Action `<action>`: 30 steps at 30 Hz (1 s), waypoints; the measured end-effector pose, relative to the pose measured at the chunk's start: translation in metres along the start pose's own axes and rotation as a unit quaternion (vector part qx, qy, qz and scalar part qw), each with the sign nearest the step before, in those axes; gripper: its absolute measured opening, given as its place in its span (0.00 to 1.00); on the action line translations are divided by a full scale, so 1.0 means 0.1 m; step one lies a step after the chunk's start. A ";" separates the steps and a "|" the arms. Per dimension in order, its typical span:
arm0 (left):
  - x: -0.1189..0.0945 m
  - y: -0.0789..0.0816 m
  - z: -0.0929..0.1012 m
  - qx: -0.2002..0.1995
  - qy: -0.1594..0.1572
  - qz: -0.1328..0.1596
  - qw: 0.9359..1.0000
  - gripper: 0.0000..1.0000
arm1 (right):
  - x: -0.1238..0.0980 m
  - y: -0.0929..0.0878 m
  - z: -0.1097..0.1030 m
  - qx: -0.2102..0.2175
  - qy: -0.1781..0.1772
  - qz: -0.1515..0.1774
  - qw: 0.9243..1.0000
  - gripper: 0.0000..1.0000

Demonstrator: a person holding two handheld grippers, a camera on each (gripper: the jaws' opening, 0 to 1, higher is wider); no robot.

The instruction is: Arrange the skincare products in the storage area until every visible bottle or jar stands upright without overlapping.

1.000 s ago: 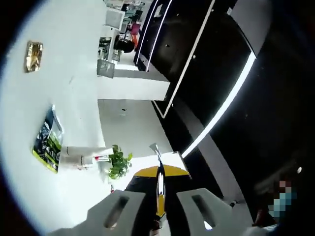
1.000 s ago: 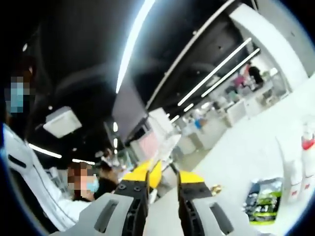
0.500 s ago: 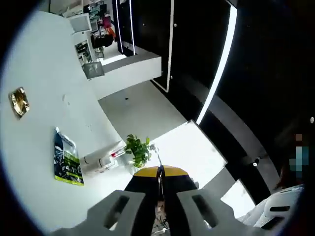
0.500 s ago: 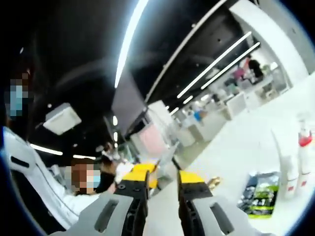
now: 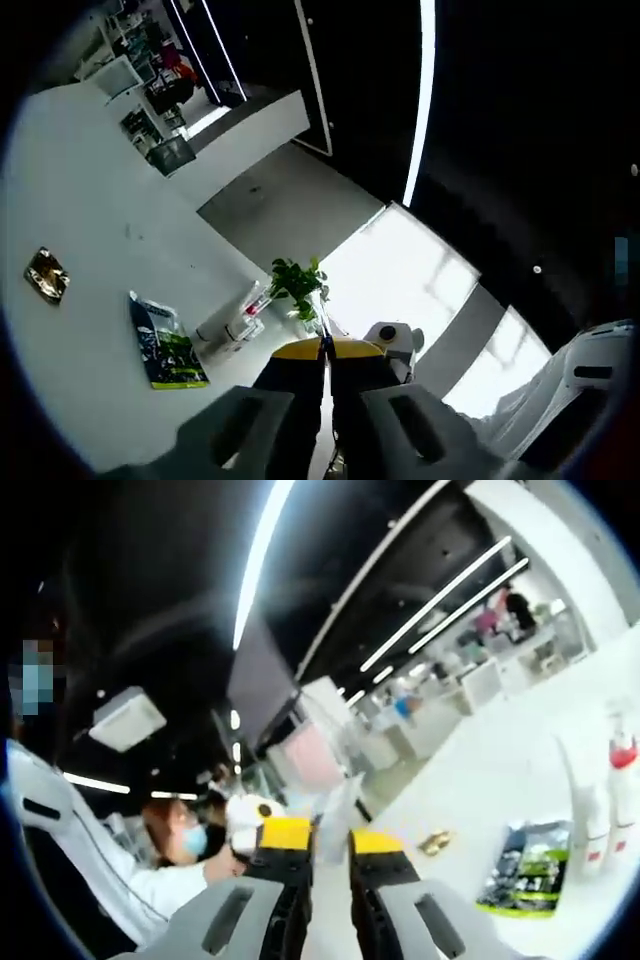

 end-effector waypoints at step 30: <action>-0.12 0.00 -0.45 0.101 0.116 -0.068 0.986 0.02 | 0.27 -0.34 0.28 0.040 -0.057 -0.047 0.996 0.00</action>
Point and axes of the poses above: the point that each gripper's makers call its tool centre point, and the gripper's own axes: x roughly forward along the fingers, z roughly to its right, y roughly out of its top, the point moved 8 cm from there along -x, roughly backward along the fingers, and after that the axes turned 2 degrees about -y, right-handed, at the moved point
